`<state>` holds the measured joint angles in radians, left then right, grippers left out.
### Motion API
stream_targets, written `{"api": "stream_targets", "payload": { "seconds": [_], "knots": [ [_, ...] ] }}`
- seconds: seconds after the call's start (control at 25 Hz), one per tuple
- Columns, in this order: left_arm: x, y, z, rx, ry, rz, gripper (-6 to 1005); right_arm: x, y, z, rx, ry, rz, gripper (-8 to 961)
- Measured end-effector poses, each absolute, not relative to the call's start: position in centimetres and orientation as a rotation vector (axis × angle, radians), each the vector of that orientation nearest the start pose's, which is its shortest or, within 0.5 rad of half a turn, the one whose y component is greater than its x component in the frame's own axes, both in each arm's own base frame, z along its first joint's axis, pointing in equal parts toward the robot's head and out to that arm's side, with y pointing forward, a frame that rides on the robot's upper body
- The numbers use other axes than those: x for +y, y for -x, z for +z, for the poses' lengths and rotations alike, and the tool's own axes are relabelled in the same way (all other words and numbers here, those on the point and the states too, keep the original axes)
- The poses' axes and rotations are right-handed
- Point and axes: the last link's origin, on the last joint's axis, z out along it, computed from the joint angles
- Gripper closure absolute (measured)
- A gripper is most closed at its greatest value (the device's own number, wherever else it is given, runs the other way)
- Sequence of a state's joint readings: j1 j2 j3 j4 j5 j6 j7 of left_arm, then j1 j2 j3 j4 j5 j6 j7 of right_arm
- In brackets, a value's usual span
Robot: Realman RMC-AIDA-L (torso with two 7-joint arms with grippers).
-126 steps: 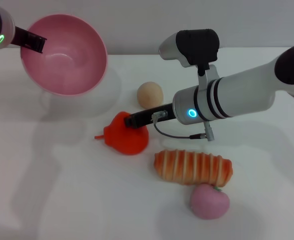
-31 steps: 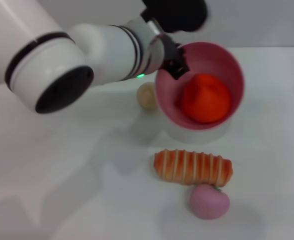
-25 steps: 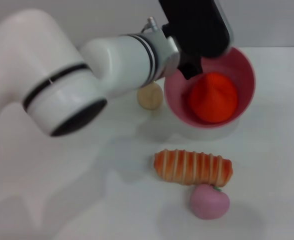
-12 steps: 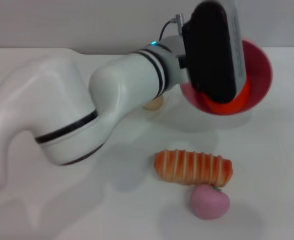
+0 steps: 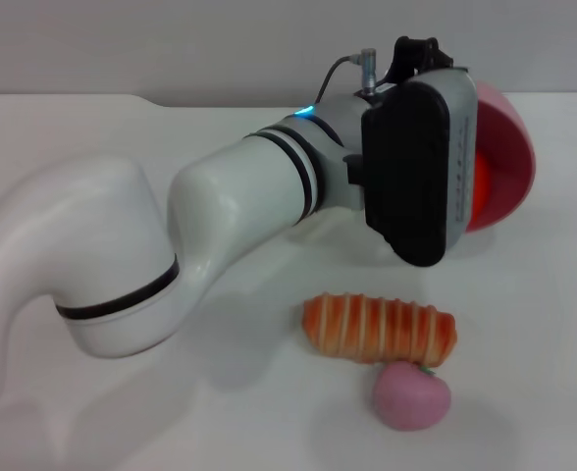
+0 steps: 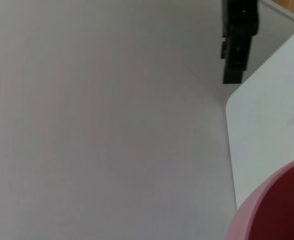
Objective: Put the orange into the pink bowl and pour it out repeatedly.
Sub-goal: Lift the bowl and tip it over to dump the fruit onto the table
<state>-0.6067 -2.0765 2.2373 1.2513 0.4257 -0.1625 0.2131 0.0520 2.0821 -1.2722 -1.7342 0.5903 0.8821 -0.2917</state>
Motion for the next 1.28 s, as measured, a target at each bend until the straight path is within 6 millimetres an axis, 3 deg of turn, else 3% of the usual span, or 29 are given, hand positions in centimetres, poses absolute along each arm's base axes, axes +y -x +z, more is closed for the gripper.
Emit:
{"api": "stream_targets", "payload": {
  "seconds": [0.52,0.76,1.0,1.28],
  "knots": [
    [35.2,5.2,-11.6,0.999,2.049,-0.029,960,33.3,-25.7,11.7,1.088,1.739,0.237,389],
    [35.2,5.5,-11.6,1.136,1.959,0.097,961,33.3,-25.9,11.7,1.109,1.734,0.233,389],
    [34.8,5.5,-12.1,1.275,1.871,0.191,960,32.8,-27.3,13.7,1.165,1.625,0.25,389],
    [34.7,5.1,-12.0,1.358,1.779,0.268,961,33.0,-27.3,13.2,1.178,1.645,0.236,390]
  ]
}}
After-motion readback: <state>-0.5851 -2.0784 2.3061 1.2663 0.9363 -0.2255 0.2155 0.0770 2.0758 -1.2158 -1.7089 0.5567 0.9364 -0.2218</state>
